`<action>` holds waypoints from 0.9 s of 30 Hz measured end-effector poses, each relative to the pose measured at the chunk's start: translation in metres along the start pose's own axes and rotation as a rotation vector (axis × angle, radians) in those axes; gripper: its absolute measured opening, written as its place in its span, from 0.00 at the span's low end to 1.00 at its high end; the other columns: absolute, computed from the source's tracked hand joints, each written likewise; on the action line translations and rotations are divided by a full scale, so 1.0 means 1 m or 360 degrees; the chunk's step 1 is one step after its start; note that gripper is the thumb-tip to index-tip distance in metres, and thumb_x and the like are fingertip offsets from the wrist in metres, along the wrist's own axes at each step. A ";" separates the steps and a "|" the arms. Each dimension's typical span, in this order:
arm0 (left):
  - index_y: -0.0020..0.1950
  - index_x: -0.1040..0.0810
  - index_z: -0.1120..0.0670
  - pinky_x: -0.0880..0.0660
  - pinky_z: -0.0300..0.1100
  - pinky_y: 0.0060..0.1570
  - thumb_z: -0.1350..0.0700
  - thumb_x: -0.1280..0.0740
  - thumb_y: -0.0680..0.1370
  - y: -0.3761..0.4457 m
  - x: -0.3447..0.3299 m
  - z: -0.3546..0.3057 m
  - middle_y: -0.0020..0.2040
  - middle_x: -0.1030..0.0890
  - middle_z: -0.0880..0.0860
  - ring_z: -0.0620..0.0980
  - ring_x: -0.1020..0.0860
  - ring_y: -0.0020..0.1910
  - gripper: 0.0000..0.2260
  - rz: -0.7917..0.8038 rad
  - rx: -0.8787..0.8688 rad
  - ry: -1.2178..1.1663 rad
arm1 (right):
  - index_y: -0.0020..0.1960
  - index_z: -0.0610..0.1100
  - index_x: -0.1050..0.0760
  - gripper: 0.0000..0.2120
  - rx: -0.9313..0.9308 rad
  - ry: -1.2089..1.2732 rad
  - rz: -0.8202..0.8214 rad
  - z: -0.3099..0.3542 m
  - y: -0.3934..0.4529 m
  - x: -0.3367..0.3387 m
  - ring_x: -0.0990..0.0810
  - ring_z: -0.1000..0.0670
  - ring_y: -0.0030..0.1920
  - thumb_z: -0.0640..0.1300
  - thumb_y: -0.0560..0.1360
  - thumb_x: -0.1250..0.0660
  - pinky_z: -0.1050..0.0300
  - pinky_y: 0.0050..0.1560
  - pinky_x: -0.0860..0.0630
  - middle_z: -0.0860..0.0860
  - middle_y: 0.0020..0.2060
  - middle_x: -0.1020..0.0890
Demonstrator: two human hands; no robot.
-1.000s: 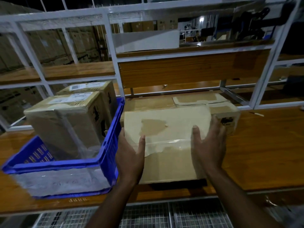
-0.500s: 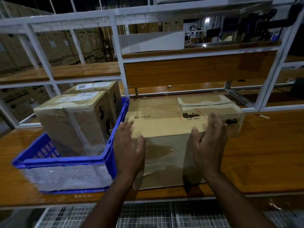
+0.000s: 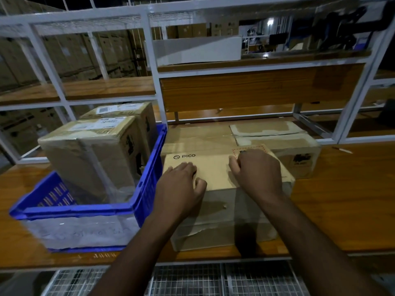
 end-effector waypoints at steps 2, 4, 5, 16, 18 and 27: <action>0.72 0.26 0.50 0.31 0.45 0.60 0.48 0.40 0.82 0.014 0.000 -0.004 0.70 0.24 0.50 0.49 0.25 0.63 0.19 0.0169 -0.0099 -0.0007 | 0.45 0.45 0.17 0.17 0.0167 0.0071 0.0076 0.014 0.011 0.001 0.22 0.48 0.40 0.54 0.79 0.39 0.54 0.37 0.28 0.48 0.40 0.20; 0.78 0.34 0.51 0.39 0.48 0.73 0.48 0.43 0.84 0.030 -0.006 -0.009 0.79 0.34 0.52 0.50 0.34 0.75 0.23 0.0383 -0.0233 0.0001 | 0.50 0.46 0.17 0.14 0.0381 0.0238 0.0224 0.030 0.012 -0.004 0.24 0.49 0.48 0.52 0.79 0.39 0.51 0.44 0.26 0.49 0.46 0.20; 0.80 0.37 0.52 0.44 0.48 0.76 0.48 0.45 0.85 0.035 -0.010 -0.010 0.81 0.37 0.53 0.50 0.38 0.78 0.24 0.0463 -0.0276 0.0017 | 0.52 0.47 0.17 0.14 0.0428 0.0304 0.0298 0.034 0.011 -0.007 0.24 0.49 0.50 0.51 0.79 0.39 0.51 0.47 0.26 0.50 0.48 0.20; 0.83 0.48 0.53 0.55 0.51 0.80 0.39 0.50 0.84 0.041 -0.020 0.010 0.83 0.48 0.51 0.46 0.51 0.82 0.31 0.0530 -0.0174 0.0155 | 0.56 0.46 0.21 0.18 0.0220 0.0322 0.0407 0.021 0.021 -0.023 0.27 0.47 0.57 0.57 0.78 0.40 0.49 0.55 0.29 0.49 0.54 0.21; 0.83 0.48 0.53 0.55 0.52 0.80 0.38 0.50 0.84 0.042 -0.016 0.022 0.83 0.50 0.50 0.46 0.52 0.82 0.32 0.0528 -0.0069 0.0186 | 0.59 0.46 0.24 0.20 0.0073 0.0248 0.0403 0.008 0.019 -0.025 0.27 0.46 0.59 0.60 0.78 0.41 0.48 0.60 0.31 0.49 0.58 0.22; 0.83 0.49 0.54 0.47 0.52 0.79 0.36 0.44 0.82 0.040 -0.014 0.042 0.84 0.51 0.50 0.48 0.52 0.82 0.36 0.0449 0.0188 -0.0078 | 0.59 0.49 0.20 0.15 -0.0177 0.0249 0.0337 -0.025 0.023 -0.014 0.24 0.46 0.56 0.55 0.79 0.38 0.49 0.56 0.29 0.48 0.54 0.18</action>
Point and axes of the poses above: each hand's wrist, its own y-axis towards the middle knuckle, its own x-axis out of the back of the hand, z = x × y, the point moved 2 cm from there along y, towards the middle knuckle
